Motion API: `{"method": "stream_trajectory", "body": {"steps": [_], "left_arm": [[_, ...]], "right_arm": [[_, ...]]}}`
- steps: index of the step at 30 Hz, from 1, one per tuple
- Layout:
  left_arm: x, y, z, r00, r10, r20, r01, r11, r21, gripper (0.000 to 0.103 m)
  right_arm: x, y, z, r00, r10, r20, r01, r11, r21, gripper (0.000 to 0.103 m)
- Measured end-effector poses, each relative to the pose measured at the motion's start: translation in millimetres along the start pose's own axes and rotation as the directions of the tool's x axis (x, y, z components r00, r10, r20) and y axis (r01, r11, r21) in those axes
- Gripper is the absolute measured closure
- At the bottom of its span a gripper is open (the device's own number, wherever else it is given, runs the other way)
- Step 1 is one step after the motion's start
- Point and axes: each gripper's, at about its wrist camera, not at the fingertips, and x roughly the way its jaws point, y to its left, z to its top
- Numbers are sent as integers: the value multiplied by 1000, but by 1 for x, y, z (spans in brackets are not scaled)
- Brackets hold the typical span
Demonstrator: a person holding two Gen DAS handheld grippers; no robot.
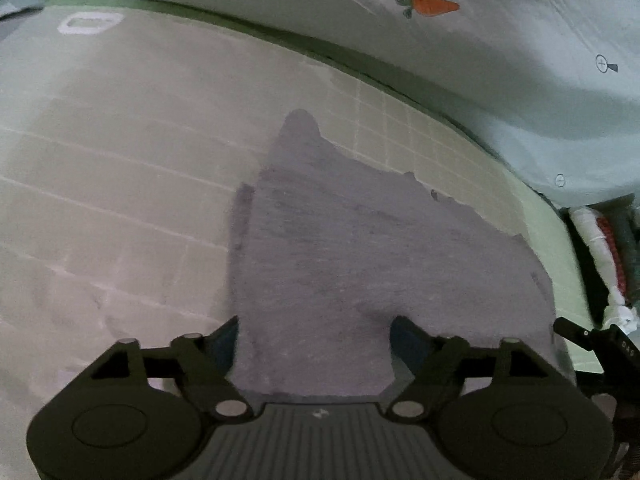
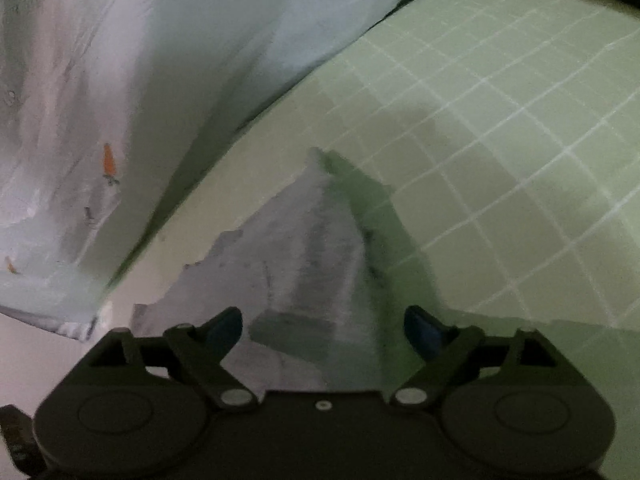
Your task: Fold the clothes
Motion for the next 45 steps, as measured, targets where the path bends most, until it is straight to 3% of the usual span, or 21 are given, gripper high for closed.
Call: {"method": "stream_trajectory", "body": {"steps": [2,5,6,7,8,10,13,16,19,23,27,30,34,37,41,45], "left_arm": [[6,4,0,999,-49,-11,48,998,-33,18],[12,8,0,992,-124,-11,122,989,-85,18],[13,5,-1,993,-118,-11,116,990,-80,22],[14,2,-2,994,-110,-11,109,991,-74,37],[14,-2,-4,994,-105,-10,105,993,-61,54],[11,-9,-11,995,-97,2,97,994,-58,64],[-6,-17,-21,993,-110,36,112,993,-46,71],[-31,-25,-36,983,-178,51,180,983,-40,73],[-58,-44,-53,973,-221,61,219,975,39,73],[-80,-70,-67,947,-315,62,305,943,131,73],[-89,-105,-79,910,-414,25,401,893,204,73],[-95,-138,-88,880,-475,-20,464,850,249,73],[-93,-194,-103,829,-555,-71,546,773,323,73],[-91,-242,-118,801,-594,-70,577,736,354,73],[-84,-316,-140,779,-626,-15,577,708,407,73],[-77,-389,-149,753,-654,77,583,716,385,73]], "right_arm": [[6,-2,1,999,39,-10,-39,999,21,2],[6,2,-6,997,75,-20,-74,997,32,0],[3,6,-10,997,79,-22,-78,997,27,0],[0,10,-15,996,82,-25,-82,996,23,1],[-3,13,-20,996,86,-27,-85,996,18,6],[-9,21,-29,995,93,-31,-92,996,9,52],[-19,33,-43,994,103,-38,-103,995,-4,59],[-28,44,-56,993,113,-45,-114,993,-18,60],[-55,45,-68,992,122,-20,-122,993,-3,60],[-120,34,-80,989,108,97,-113,993,41,60],[-182,24,-91,974,55,219,-68,996,55,60],[-228,11,-96,954,4,300,-28,997,77,60],[-287,-13,-89,916,-47,399,22,998,67,60],[-325,-41,-69,894,-48,445,31,999,44,60],[-360,-85,-15,882,-17,471,40,998,-40,60],[-404,-122,55,874,44,483,39,986,-161,60]]}}
